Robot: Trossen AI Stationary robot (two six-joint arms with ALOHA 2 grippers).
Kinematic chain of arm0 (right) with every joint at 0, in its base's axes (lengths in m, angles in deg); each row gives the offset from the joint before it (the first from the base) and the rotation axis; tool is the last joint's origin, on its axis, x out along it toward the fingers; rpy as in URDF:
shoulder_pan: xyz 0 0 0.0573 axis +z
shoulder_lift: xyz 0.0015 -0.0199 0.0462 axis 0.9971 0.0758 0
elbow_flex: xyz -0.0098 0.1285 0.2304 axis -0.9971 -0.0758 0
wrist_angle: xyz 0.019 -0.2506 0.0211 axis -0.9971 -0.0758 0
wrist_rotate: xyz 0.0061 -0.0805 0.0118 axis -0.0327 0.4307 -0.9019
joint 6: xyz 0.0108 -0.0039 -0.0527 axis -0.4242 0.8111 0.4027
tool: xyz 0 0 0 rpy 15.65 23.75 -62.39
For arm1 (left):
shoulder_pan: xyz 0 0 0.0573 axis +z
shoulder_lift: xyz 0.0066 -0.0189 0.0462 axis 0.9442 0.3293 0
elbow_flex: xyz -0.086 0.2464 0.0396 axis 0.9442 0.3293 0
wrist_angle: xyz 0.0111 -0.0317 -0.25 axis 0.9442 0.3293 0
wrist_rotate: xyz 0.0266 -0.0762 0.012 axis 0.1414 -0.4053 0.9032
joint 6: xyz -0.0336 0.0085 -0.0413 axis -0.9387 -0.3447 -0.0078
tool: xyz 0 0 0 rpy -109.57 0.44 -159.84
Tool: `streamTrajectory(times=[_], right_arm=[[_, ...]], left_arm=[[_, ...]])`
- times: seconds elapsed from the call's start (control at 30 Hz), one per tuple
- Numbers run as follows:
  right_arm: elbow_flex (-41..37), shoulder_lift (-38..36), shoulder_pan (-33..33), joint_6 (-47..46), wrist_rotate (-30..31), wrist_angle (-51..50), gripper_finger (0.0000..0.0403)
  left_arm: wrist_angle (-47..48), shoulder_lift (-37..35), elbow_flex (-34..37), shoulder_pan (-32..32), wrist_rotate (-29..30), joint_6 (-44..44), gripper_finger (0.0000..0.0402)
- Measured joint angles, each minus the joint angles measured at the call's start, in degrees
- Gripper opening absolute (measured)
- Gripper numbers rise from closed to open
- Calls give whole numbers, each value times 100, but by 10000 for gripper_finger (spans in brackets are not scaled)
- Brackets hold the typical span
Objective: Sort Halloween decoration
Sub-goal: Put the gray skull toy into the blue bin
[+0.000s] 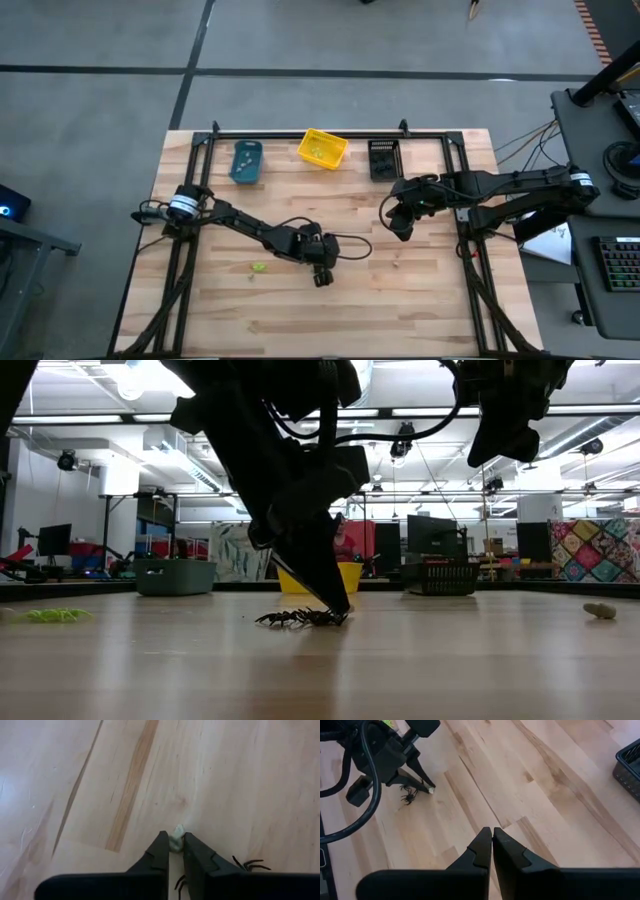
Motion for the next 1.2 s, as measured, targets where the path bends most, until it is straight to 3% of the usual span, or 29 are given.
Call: streamTrajectory(times=[0.4,0.8,1.0,1.2], right_arm=[[-2,1,-1,0,2,-1,9],[-2,2,-3,44,7,6,9],[-2,2,-4,-22,-10,22,9],[-2,20,137,289,-461,25,9]], left_arm=[[206,-474,-21,36,159,21,1],[1545,-2042,121,752,459,75,2],[1574,-2660,392,1165,219,833,1],[1575,-2912,514,1188,-207,1126,0]])
